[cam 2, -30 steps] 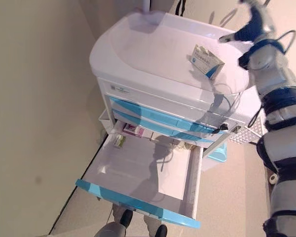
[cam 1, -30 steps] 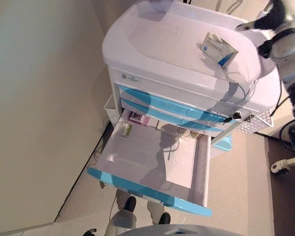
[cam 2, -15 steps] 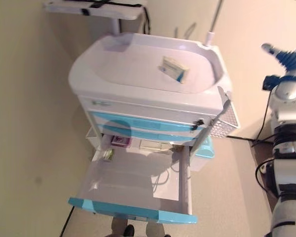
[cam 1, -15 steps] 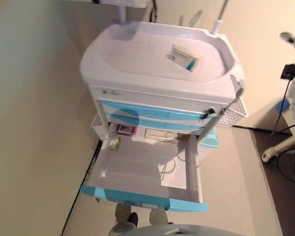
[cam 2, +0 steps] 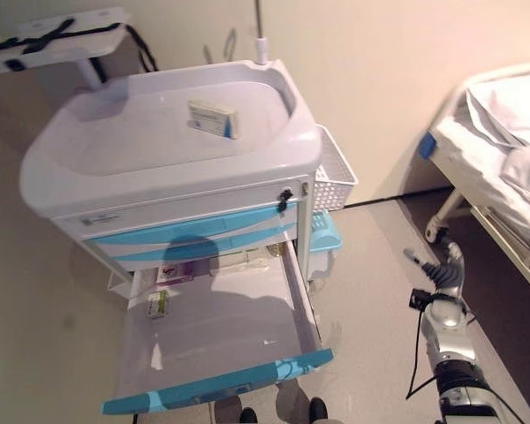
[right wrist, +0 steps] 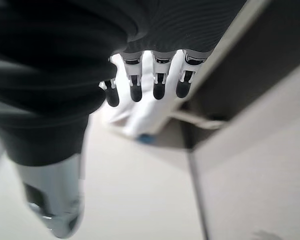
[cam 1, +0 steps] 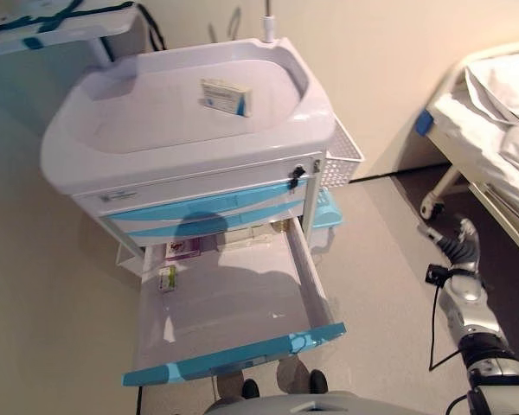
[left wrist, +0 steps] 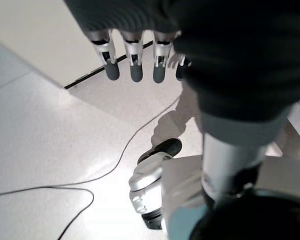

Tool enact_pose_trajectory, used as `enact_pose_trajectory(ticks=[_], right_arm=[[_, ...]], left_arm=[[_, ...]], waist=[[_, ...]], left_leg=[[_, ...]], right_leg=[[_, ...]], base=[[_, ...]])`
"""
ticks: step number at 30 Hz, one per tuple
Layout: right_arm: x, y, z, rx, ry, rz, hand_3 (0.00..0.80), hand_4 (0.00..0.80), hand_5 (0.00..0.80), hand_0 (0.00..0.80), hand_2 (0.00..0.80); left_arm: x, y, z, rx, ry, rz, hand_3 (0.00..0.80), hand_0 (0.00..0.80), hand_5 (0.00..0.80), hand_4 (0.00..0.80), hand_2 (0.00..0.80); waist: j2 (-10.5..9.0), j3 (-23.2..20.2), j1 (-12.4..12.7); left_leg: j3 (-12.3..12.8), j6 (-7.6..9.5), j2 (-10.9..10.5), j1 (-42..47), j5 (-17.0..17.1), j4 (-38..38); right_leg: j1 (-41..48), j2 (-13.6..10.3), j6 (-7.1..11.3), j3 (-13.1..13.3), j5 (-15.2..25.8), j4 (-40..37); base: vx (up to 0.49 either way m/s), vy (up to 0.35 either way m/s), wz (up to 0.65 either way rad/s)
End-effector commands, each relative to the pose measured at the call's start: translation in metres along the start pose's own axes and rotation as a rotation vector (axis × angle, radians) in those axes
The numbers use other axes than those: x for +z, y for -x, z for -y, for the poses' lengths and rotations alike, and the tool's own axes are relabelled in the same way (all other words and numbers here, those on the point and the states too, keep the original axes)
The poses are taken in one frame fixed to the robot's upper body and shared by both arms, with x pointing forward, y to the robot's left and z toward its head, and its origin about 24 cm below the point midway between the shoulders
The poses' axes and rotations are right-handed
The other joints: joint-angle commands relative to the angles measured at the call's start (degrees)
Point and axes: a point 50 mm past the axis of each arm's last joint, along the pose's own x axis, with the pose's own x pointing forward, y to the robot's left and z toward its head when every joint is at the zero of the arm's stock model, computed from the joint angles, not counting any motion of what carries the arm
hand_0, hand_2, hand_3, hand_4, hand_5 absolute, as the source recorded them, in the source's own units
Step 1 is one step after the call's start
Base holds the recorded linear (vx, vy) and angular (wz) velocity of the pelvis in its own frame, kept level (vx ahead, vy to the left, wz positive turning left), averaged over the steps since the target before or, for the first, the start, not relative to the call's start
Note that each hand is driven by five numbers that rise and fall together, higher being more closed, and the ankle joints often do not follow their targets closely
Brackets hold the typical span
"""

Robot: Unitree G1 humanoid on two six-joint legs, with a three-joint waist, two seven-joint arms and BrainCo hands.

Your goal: Open the drawer and pick up the medicine

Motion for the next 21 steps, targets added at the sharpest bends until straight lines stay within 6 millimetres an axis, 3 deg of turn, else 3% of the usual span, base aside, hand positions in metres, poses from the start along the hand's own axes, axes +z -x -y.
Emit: enact_pose_trajectory(ticks=[1, 2, 4, 5, 9, 10, 13, 19, 21], right_arm=[[-0.029, 0.011, -0.009, 0.091, 0.112, -0.075, 0.000, 0.000, 0.000, 0.000, 0.000], [-0.029, 0.011, -0.009, 0.091, 0.112, -0.075, 0.000, 0.000, 0.000, 0.000, 0.000], [-0.070, 0.030, -0.006, 0.133, 0.185, -0.234, 0.000, 0.000, 0.000, 0.000, 0.000], [-0.070, 0.030, -0.006, 0.134, 0.185, -0.234, 0.000, 0.000, 0.000, 0.000, 0.000], [-0.121, 0.064, -0.001, 0.183, 0.276, -0.443, 0.000, 0.000, 0.000, 0.000, 0.000], [-0.121, 0.064, -0.001, 0.183, 0.276, -0.443, 0.000, 0.000, 0.000, 0.000, 0.000], [-0.152, 0.092, -0.002, 0.237, 0.327, -0.597, 0.000, 0.000, 0.000, 0.000, 0.000], [-0.173, 0.119, -0.008, 0.326, 0.399, -0.697, 0.000, 0.000, 0.000, 0.000, 0.000], [-0.173, 0.119, -0.012, 0.341, 0.402, -0.685, 0.000, 0.000, 0.000, 0.000, 0.000]], left_arm=[[0.009, -0.003, -0.011, 0.038, 0.024, 0.010, 0.000, 0.000, 0.000, 0.000, 0.000], [0.009, -0.003, -0.011, 0.038, 0.024, 0.010, 0.000, 0.000, 0.000, 0.000, 0.000], [0.011, -0.003, -0.013, 0.042, 0.009, 0.013, 0.000, 0.000, 0.000, 0.000, 0.000], [0.011, -0.003, -0.013, 0.042, 0.009, 0.012, 0.000, 0.000, 0.000, 0.000, 0.000], [0.016, -0.003, -0.021, 0.078, -0.012, 0.028, 0.000, 0.000, 0.000, 0.000, 0.000], [0.016, -0.003, -0.021, 0.079, -0.012, 0.029, 0.000, 0.000, 0.000, 0.000, 0.000], [0.023, -0.004, -0.031, 0.117, -0.007, 0.047, 0.000, 0.000, 0.000, 0.000, 0.000], [0.037, -0.003, -0.047, 0.162, 0.009, 0.100, 0.000, 0.000, 0.000, 0.000, 0.000], [0.045, -0.003, -0.050, 0.173, 0.006, 0.129, 0.000, 0.000, 0.000, 0.000, 0.000]], waist=[[-1.49, -0.8, 0.1], [-1.49, -0.8, 0.1], [-1.29, -0.3, -0.5], [-1.30, -0.3, -0.5], [-0.92, 1.6, -1.1], [-0.94, 1.6, -1.2], [-0.39, 3.9, -1.6], [-0.90, 5.9, -1.5], [-1.04, 6.9, -1.6]], left_leg=[[-0.7, 1.24, -3.0, -1.6, -1.7, 0.0], [-0.7, 1.24, -3.0, -1.6, -1.7, 0.0], [-0.9, 1.03, -2.8, -1.5, -1.5, 0.0], [-0.9, 1.03, -2.8, -1.5, -1.5, 0.0], [-1.4, 1.13, -2.6, -1.8, -1.1, 0.0], [-1.4, 1.13, -2.6, -1.8, -1.1, 0.0], [-2.6, 1.27, -2.7, -2.4, -0.4, 0.0], [-4.5, 0.99, -2.8, -3.8, 0.9, 0.0], [-5.2, 0.85, -2.5, -4.8, 1.5, 0.0]], right_leg=[[-1.0, -0.5, 2.85, -1.5, -0.8, 2.5], [-1.0, -0.5, 2.85, -1.5, -0.8, 2.5], [-1.0, -0.5, 2.67, -1.8, -0.9, 2.7], [-1.0, -0.5, 2.67, -1.8, -1.0, 2.7], [-2.7, -0.5, 2.08, -2.4, -2.5, 6.4], [-2.8, -0.5, 2.08, -2.4, -2.6, 6.6], [-5.6, -0.5, 1.22, -3.3, -5.0, 11.8], [-7.8, -0.8, 0.58, -5.3, -6.7, 14.7], [-9.0, -0.7, 0.39, -6.0, -7.0, 15.8]], base=[[0.000, 0.000, 0.00], [-0.003, -0.024, 0.05], [-0.004, -0.024, 0.04], [0.000, 0.000, 0.00], [-0.027, -0.022, 0.01], [-0.046, -0.007, 0.00], [-0.071, -0.006, 0.03], [-0.025, -0.045, 0.23], [-0.053, -0.083, 0.19]])
